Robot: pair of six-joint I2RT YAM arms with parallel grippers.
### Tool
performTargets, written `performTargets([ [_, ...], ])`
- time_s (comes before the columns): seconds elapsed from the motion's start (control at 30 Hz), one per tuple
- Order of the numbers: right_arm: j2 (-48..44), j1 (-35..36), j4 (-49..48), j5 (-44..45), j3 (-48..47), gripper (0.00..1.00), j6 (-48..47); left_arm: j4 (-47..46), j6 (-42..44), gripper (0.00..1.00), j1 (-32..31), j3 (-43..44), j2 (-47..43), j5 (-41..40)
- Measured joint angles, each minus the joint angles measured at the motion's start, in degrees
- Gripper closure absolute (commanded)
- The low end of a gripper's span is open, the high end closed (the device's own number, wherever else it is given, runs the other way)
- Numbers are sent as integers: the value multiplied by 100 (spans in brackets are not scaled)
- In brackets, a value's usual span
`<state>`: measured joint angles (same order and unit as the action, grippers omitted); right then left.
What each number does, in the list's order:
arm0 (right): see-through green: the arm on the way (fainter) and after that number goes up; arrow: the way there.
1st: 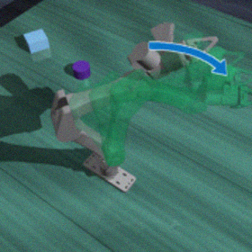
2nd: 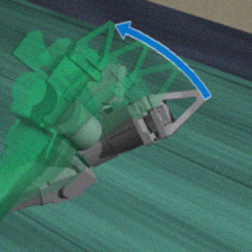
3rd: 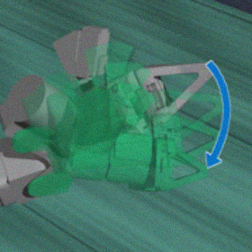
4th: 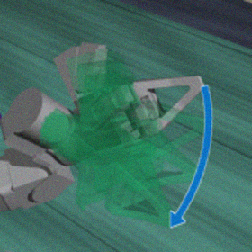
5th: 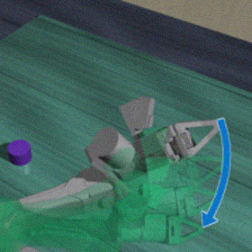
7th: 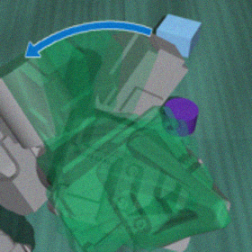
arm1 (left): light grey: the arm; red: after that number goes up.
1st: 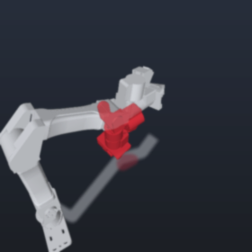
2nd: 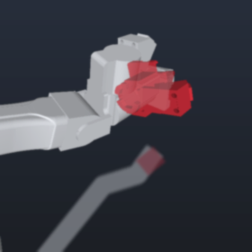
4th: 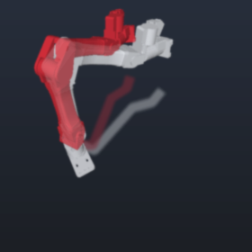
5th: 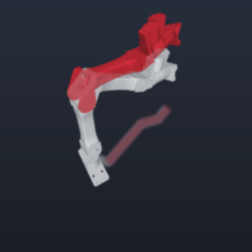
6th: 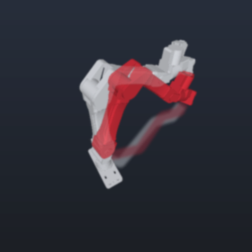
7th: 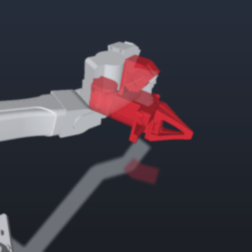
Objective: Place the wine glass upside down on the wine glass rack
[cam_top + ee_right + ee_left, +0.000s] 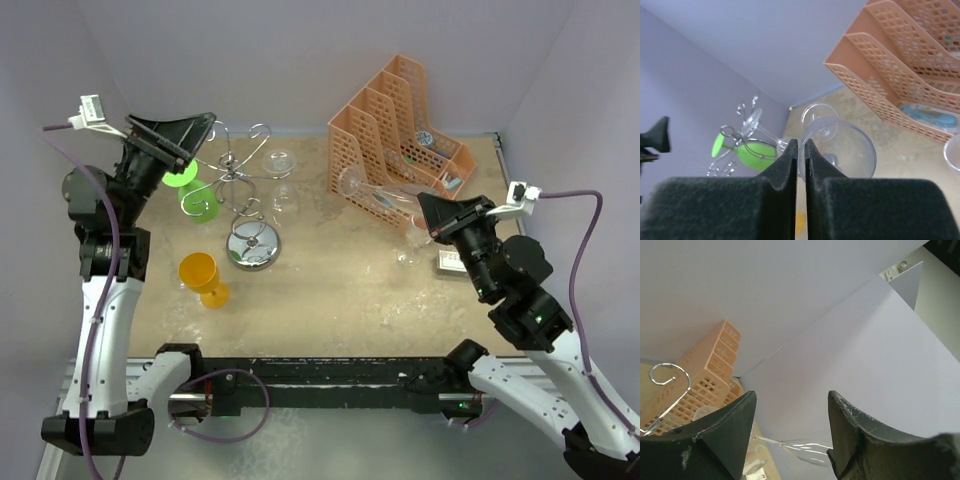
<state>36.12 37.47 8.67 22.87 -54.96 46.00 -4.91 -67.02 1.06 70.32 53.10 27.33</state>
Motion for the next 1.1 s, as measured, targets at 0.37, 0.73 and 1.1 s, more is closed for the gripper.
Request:
performTargets([
  [0.37,-177,2,-1161,68,7,100,592,-702,-435,44,-2420,-184,715,-1292],
  [0.73,-433,2,-2020,166,98,100,1049,-1440,-422,43,-4581,-297,1458,-3233],
  [1.1,-431,2,-2387,140,184,100,1217,-2291,-201,39,-5427,-168,2404,-4551],
])
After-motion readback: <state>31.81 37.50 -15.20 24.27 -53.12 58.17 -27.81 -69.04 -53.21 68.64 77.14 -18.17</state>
